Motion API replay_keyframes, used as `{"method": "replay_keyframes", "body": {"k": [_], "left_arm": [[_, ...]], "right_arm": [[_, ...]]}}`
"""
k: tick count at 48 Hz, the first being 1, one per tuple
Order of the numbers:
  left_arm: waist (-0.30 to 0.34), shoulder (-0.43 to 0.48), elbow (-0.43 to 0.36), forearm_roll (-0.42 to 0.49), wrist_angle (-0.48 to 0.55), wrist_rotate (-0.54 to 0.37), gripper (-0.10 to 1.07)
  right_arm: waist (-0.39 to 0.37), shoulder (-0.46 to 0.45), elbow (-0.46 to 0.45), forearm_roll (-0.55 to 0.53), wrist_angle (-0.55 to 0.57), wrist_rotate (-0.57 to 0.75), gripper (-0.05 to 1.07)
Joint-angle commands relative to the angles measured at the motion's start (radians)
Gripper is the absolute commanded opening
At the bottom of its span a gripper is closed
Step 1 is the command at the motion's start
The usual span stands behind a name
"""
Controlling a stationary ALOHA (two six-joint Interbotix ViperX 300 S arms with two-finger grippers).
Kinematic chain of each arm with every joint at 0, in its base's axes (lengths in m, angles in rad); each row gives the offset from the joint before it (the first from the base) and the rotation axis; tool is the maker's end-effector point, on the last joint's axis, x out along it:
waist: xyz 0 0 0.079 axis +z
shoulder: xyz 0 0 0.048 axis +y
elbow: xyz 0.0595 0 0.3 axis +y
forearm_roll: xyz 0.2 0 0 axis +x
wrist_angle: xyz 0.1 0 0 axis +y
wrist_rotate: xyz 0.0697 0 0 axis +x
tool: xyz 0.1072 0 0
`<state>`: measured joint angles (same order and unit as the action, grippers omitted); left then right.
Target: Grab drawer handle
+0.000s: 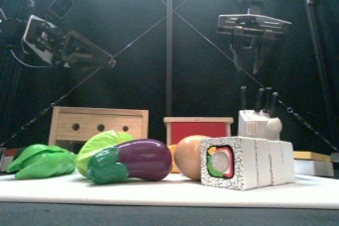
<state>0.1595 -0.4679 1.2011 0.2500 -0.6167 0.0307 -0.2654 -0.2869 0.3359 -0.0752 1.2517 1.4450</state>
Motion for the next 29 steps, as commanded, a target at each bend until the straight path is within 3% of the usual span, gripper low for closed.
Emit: {"method": "replay_keyframes", "body": {"k": [1, 11, 25, 29], "left_arm": [[0.000, -0.002, -0.012, -0.003, -0.005, 0.000, 0.70], [0.000, -0.003, -0.011, -0.003, -0.005, 0.000, 0.70], [0.000, -0.003, -0.020, -0.003, -0.012, 0.000, 0.69], [0.000, -0.003, -0.025, -0.003, -0.014, 0.000, 0.68]], "right_arm": [[0.021, -0.038, -0.023, -0.002, -0.023, -0.003, 0.75], [0.160, -0.049, 0.009, -0.023, -0.160, -0.002, 0.75], [0.270, 0.009, 0.133, -0.094, -0.634, 0.002, 0.74], [0.281, 0.028, 0.166, -0.126, -0.709, 0.000, 0.74]]}}
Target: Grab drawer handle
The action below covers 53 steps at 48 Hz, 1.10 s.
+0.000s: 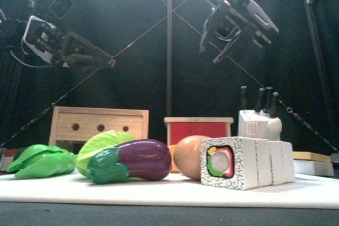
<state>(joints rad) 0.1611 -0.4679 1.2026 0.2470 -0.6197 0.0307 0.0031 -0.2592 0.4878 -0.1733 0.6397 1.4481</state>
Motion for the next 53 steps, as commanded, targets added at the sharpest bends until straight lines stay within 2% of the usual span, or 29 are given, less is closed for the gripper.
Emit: {"method": "replay_keyframes", "body": {"k": [1, 12, 20, 26, 33, 43, 53], "left_arm": [[0.000, -0.003, -0.028, 0.000, -0.011, 0.000, 0.68], [0.000, -0.003, -0.034, 0.000, -0.012, 0.000, 0.63], [0.005, -0.003, -0.035, 0.000, -0.012, 0.000, 0.51], [0.003, -0.003, -0.051, -0.011, -0.017, -0.006, 0.45], [0.003, 0.006, -0.094, -0.101, -0.012, -0.006, 0.45], [0.018, 0.011, -0.189, -0.319, 0.005, -0.002, 0.46], [0.110, 0.069, -0.295, -0.477, 0.054, -0.003, 0.54]], "right_arm": [[0.014, 0.003, 0.020, -0.035, -0.109, -0.003, 0.74], [0.044, 0.046, 0.067, -0.166, -0.118, 0.003, 0.74], [0.049, 0.084, 0.080, -0.282, -0.118, 0.005, 0.74], [0.046, 0.118, 0.078, -0.325, -0.114, 0.011, 0.74], [0.046, 0.169, 0.087, -0.339, -0.103, 0.014, 0.74], [0.044, 0.252, 0.049, -0.336, -0.067, 0.015, 0.74], [0.046, 0.291, -0.008, -0.353, 0.009, 0.012, 0.74]]}}
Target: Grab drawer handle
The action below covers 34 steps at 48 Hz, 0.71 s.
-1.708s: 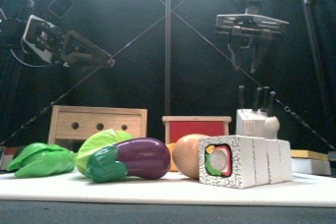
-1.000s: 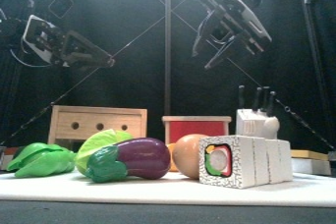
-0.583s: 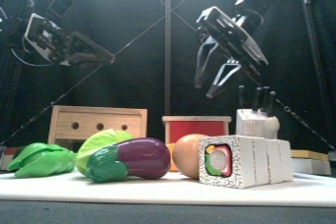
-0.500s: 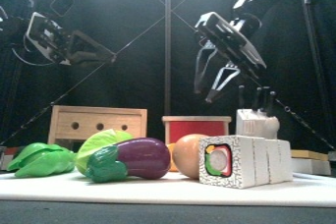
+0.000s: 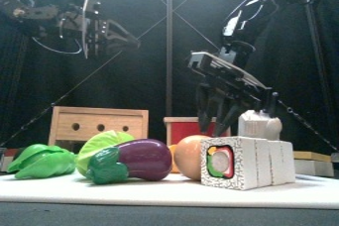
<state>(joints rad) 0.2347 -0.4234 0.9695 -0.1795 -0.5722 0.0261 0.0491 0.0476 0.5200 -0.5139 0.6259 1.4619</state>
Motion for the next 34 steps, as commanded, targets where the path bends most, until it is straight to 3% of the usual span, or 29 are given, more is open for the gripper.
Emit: {"method": "replay_keyframes", "body": {"k": [1, 8, 18, 27, 34], "left_arm": [[0.049, 0.040, -0.078, -0.067, 0.015, 0.002, 0.56], [0.101, 0.144, -0.173, -0.117, 0.075, -0.002, 0.66], [0.186, 0.310, -0.333, -0.210, 0.186, -0.003, 0.68], [0.250, 0.459, -0.506, -0.305, 0.376, -0.003, 0.68], [0.276, 0.549, -0.624, -0.324, 0.494, -0.003, 0.68]], "right_arm": [[-0.002, -0.015, -0.043, -0.015, 0.029, -0.002, 0.74], [0.005, -0.017, -0.069, -0.028, 0.100, 0.000, 0.74], [0.025, -0.015, -0.098, -0.061, 0.189, 0.002, 0.74], [0.026, 0.015, -0.117, -0.100, 0.192, 0.034, 0.74], [0.028, 0.017, -0.106, -0.172, 0.195, 0.117, 0.75]]}}
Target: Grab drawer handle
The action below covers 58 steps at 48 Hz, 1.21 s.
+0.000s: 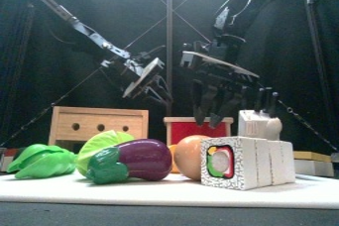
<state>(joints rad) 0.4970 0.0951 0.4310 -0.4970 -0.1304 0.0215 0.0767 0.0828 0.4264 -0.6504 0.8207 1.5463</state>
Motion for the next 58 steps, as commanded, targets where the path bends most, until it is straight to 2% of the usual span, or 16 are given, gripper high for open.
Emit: {"method": "replay_keyframes", "body": {"k": [1, 11, 21, 29, 43, 58], "left_arm": [[0.020, 0.041, -0.098, -0.006, 0.071, 0.002, 0.68], [0.040, 0.149, -0.250, -0.038, 0.232, 0.002, 0.68], [0.058, 0.215, -0.324, -0.048, 0.279, 0.000, 0.68], [0.066, 0.235, -0.331, -0.051, 0.345, 0.002, 0.68], [0.069, 0.238, -0.331, -0.048, 0.402, 0.002, 0.68], [0.069, 0.242, -0.333, -0.043, 0.408, 0.003, 0.68]], "right_arm": [[0.002, -0.018, -0.011, -0.043, 0.000, 0.044, 0.75], [0.005, -0.017, 0.012, -0.110, -0.003, 0.146, 0.76], [0.002, 0.002, 0.026, -0.143, -0.002, 0.216, 0.76], [0.000, 0.011, 0.025, -0.152, -0.002, 0.241, 0.76], [-0.006, 0.023, 0.021, -0.149, -0.011, 0.239, 0.76], [-0.031, 0.032, 0.017, -0.147, -0.012, 0.241, 0.76]]}}
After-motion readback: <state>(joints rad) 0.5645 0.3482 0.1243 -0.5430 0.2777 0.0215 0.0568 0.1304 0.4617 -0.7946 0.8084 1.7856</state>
